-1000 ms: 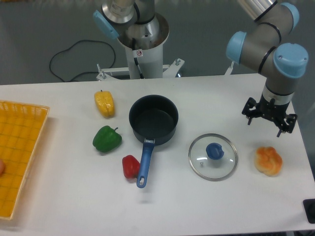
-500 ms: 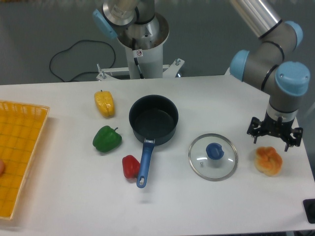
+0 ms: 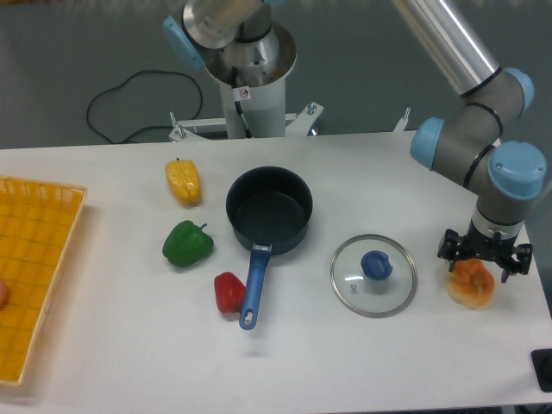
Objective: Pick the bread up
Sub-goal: 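Close the gripper around the orange bread roll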
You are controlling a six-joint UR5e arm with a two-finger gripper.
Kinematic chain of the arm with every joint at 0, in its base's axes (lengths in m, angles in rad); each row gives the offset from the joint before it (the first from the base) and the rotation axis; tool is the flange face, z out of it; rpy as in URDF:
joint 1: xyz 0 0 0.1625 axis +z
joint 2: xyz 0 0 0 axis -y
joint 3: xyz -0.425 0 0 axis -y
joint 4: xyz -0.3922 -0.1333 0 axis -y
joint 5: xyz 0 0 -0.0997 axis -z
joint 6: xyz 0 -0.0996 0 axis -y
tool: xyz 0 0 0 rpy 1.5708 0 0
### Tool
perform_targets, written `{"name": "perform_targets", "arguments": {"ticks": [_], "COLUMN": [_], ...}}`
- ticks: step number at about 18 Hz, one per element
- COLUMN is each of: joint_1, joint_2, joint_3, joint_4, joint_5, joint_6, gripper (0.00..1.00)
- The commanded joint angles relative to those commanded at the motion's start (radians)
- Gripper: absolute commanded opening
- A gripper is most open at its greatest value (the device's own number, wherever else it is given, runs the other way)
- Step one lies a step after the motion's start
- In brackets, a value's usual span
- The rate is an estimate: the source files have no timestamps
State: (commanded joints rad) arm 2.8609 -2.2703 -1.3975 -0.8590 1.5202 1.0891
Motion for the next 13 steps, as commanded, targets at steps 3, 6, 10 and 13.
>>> {"name": "perform_targets", "arguments": {"ticks": [3, 6, 10, 13], "joint_1": [0.002, 0.002, 0.002, 0.0], "joint_2": [-0.003, -0.008, -0.008, -0.009], "joint_3": [-0.008, -0.015, -0.02, -0.021], "joint_4": [0.002, 0.006, 0.009, 0.012], "joint_5": [0.002, 0.024, 0.032, 0.035], "joint_6": [0.008, 0.008, 0.008, 0.009], "gripper": [0.99, 0.85, 0.58, 0.4]}}
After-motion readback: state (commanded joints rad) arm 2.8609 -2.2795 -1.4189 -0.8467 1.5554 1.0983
